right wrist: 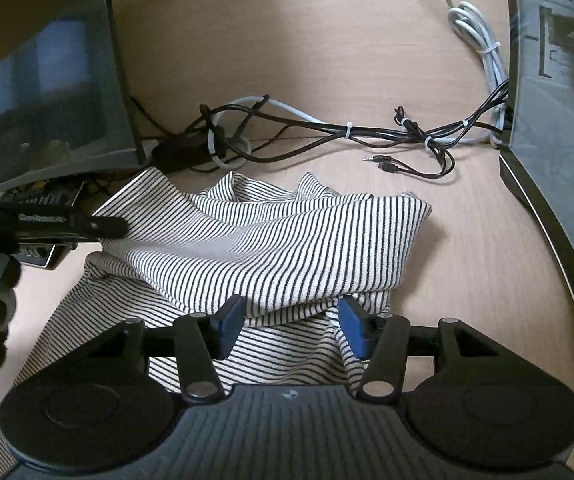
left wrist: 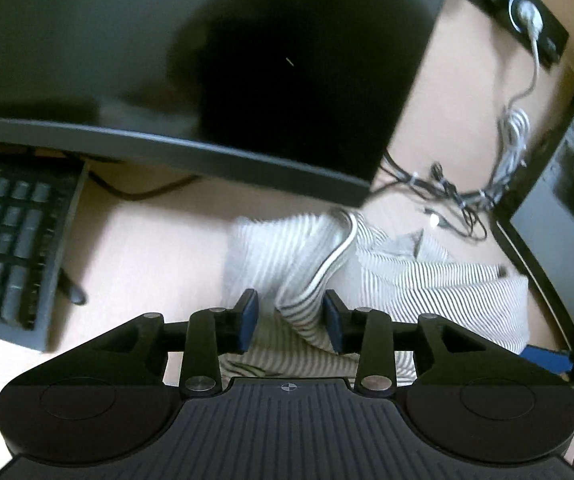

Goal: Fold clothes

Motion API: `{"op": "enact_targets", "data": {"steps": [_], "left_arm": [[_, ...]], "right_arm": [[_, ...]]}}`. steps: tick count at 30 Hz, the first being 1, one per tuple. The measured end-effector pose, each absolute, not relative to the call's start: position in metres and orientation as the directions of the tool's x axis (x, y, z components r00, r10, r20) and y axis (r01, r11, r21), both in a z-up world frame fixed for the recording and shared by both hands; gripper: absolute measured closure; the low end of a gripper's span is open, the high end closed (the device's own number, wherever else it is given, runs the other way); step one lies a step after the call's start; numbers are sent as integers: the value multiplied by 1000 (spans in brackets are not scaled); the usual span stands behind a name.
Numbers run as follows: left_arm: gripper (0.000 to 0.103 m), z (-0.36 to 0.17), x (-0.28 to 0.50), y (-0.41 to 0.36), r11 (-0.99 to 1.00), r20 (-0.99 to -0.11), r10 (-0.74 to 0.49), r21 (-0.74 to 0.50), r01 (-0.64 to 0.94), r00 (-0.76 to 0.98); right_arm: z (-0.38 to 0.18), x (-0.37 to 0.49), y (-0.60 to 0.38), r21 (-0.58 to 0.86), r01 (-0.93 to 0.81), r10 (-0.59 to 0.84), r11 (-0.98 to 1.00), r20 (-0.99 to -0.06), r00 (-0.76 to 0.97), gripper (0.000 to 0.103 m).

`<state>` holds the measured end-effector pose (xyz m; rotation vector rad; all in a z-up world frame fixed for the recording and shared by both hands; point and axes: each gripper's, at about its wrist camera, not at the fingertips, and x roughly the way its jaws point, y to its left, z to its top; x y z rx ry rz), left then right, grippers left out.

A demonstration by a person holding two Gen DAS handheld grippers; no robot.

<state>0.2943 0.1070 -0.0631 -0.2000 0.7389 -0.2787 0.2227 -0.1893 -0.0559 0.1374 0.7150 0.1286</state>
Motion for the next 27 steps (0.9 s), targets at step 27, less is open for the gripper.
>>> {"op": "enact_targets", "data": {"steps": [27], "left_arm": [[56, -63, 301, 67, 951, -657, -304, -171, 256, 690]], "right_arm": [[-39, 209, -199, 93, -60, 107, 994, -655, 748, 49]]}}
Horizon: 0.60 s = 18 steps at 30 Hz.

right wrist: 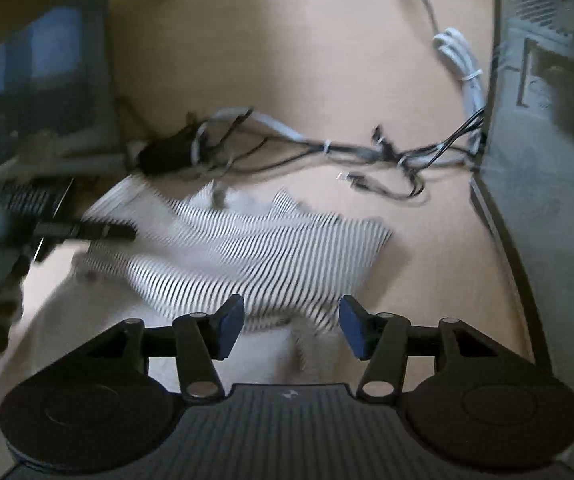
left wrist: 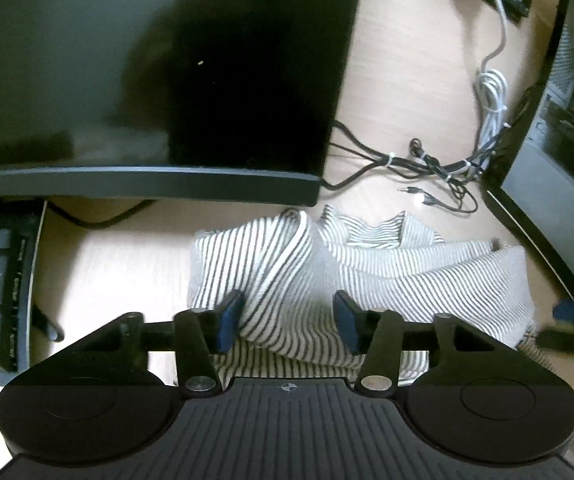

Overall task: Fold clothes
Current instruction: 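Grasp the shirt hem with the left gripper and lift it upward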

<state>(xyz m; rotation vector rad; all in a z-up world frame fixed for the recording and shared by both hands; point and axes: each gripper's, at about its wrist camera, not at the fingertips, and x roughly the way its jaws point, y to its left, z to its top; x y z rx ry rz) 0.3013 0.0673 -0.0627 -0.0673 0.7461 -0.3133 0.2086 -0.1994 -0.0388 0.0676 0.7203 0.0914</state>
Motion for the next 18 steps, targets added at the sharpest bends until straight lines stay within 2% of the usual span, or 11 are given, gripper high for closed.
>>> {"op": "enact_targets", "data": {"steps": [1, 3, 4, 7, 10, 11, 12, 14, 16, 18], "left_arm": [[58, -63, 303, 69, 953, -660, -301, -173, 250, 688], [74, -65, 303, 72, 954, -660, -296, -174, 242, 690], [77, -63, 301, 73, 954, -654, -297, -176, 242, 696], [90, -40, 284, 76, 936, -591, -352, -217, 277, 726], [91, -5, 262, 79, 897, -477, -437, -299, 326, 763], [91, 7, 257, 81, 895, -437, -438, -297, 333, 786], [98, 18, 252, 82, 893, -397, -438, -294, 340, 806], [98, 34, 244, 87, 899, -342, -424, -272, 344, 838], [98, 39, 241, 91, 915, -315, -392, -229, 331, 865], [98, 36, 243, 97, 932, -332, -352, -214, 293, 875]], "right_arm": [[-42, 206, -196, 94, -70, 115, 993, -664, 739, 49], [-46, 203, -190, 114, -81, 137, 990, -676, 724, 47], [-49, 201, -186, 125, -90, 151, 988, -680, 718, 47], [-52, 195, -171, 161, -156, 224, 975, -680, 698, 47], [-52, 193, -150, 182, -251, 307, 951, -667, 679, 47], [-52, 193, -144, 181, -270, 320, 946, -661, 679, 47], [-51, 193, -138, 180, -289, 334, 940, -655, 678, 47], [-52, 195, -128, 177, -313, 350, 933, -643, 681, 47], [-54, 203, -124, 162, -302, 334, 939, -632, 699, 47], [-55, 212, -126, 118, -244, 262, 963, -635, 727, 47]]}}
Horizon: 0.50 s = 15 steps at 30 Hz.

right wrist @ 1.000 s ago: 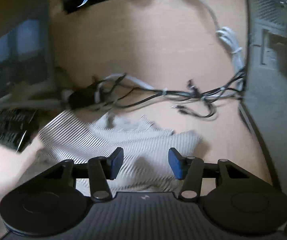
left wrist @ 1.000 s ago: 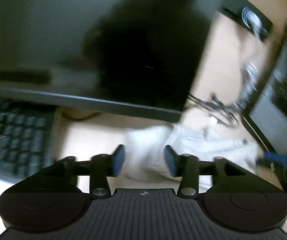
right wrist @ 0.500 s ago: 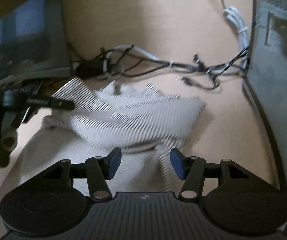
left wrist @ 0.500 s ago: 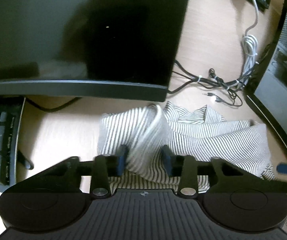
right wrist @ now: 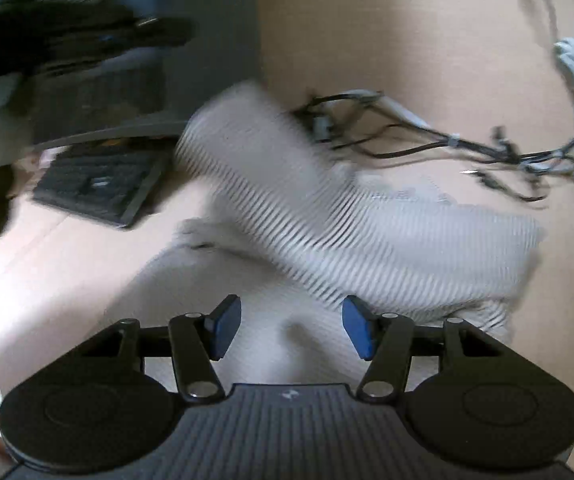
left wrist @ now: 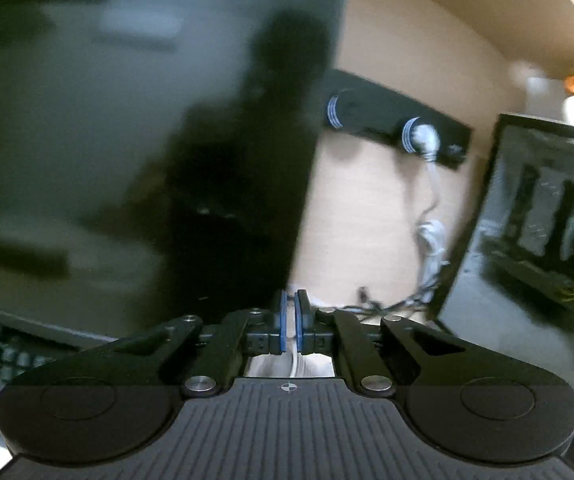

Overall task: Fold clothes
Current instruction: 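Grasp the shirt hem with the left gripper and lift it upward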

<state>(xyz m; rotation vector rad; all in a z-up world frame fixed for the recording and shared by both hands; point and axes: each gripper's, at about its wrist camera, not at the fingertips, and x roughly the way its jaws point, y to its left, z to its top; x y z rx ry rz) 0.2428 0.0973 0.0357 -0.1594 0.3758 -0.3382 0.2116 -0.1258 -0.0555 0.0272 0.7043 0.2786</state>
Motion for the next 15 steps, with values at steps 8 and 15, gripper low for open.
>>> {"op": "enact_targets", "data": {"steps": [8, 15], "left_arm": [[82, -19, 258, 130, 947, -535, -279, -291, 136, 797], [26, -49, 286, 98, 906, -610, -403, -369, 206, 682]], "right_arm": [[-51, 193, -174, -9, -52, 34, 999, -654, 756, 43], [-57, 168, -164, 1, -115, 83, 993, -690, 719, 43]]}}
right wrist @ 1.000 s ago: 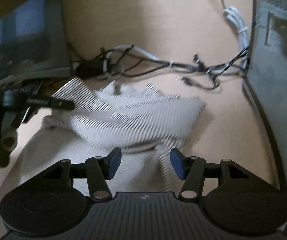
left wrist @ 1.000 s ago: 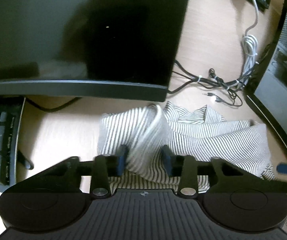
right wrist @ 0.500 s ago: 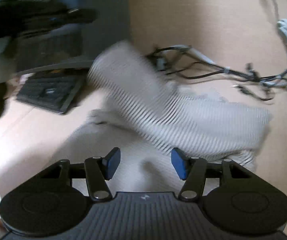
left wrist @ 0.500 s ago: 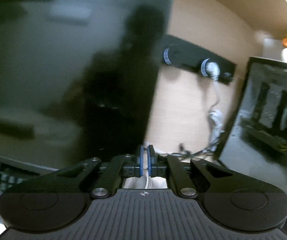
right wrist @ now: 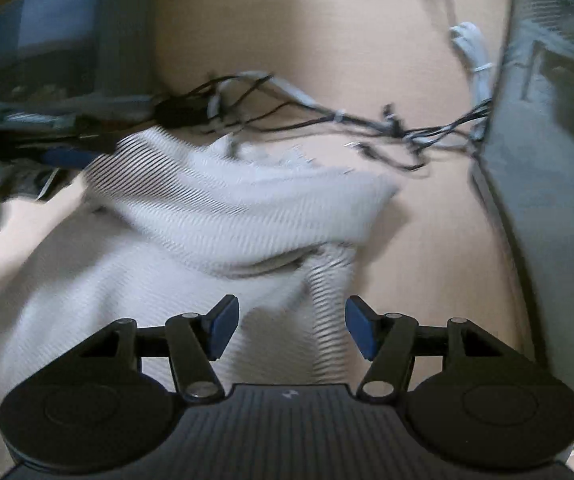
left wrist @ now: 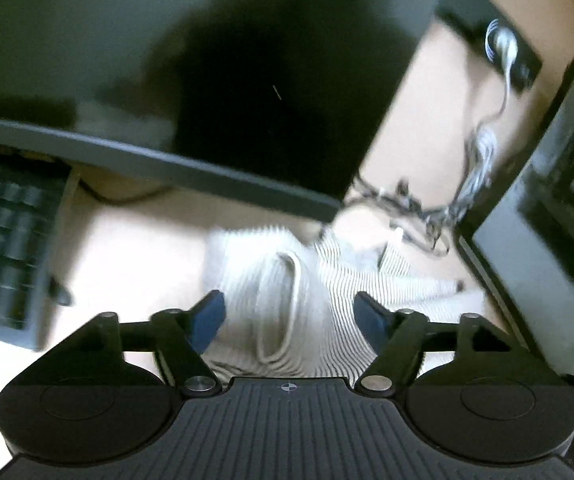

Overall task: Fold clothes
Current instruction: 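Grasp the shirt hem with the left gripper and lift it upward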

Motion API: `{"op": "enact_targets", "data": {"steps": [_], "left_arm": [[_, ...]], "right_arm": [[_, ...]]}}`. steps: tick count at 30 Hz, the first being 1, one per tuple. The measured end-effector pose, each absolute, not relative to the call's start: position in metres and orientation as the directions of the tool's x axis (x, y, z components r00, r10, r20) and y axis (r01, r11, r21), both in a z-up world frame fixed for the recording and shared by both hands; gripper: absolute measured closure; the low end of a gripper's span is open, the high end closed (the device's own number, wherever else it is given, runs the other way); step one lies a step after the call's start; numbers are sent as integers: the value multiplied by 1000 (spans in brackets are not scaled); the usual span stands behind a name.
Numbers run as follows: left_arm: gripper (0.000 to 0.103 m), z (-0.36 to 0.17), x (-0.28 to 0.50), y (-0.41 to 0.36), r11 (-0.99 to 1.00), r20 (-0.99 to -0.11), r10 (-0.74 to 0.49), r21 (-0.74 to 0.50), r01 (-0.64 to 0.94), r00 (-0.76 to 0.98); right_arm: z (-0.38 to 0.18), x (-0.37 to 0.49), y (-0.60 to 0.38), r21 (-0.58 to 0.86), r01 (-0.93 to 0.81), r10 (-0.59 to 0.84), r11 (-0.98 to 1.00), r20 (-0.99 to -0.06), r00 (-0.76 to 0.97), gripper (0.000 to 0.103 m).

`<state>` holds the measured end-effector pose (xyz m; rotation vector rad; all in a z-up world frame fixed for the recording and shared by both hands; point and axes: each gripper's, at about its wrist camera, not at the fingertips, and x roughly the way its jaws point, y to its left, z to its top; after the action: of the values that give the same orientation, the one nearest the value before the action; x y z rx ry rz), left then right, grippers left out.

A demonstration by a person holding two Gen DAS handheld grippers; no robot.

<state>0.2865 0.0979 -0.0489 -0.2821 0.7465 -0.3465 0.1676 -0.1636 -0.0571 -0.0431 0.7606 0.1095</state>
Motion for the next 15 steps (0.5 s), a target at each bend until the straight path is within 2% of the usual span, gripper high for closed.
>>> {"op": "enact_targets", "data": {"steps": [1, 2, 3, 4, 5, 7, 12, 15], "left_arm": [[26, -55, 293, 91, 907, -632, -409, -362, 215, 658], [32, -61, 299, 84, 908, -654, -411, -352, 225, 635], [57, -64, 303, 78, 918, -669, -395, -318, 238, 630], [71, -63, 303, 73, 929, -675, -371, -281, 243, 638], [81, -62, 302, 68, 936, -676, -353, -250, 249, 647], [84, -45, 294, 67, 908, -624, -419, -304, 289, 659], [84, 30, 261, 62, 855, -401, -513, -323, 407, 759], [84, 59, 252, 51, 824, -312, -556, -327, 463, 770]], "right_arm": [[-59, 166, -159, 10, -132, 102, 991, -695, 712, 43], [-60, 163, -153, 18, -148, 118, 989, -699, 705, 43], [-62, 163, -148, 24, -160, 131, 987, -701, 701, 43], [-63, 163, -143, 31, -173, 144, 985, -702, 697, 43], [-64, 162, -138, 37, -185, 157, 982, -704, 693, 43], [-64, 161, -132, 42, -204, 175, 978, -696, 696, 43], [-63, 172, -123, 34, -244, 203, 969, -669, 715, 43], [-58, 185, -112, -8, -276, 208, 961, -634, 744, 43]]}}
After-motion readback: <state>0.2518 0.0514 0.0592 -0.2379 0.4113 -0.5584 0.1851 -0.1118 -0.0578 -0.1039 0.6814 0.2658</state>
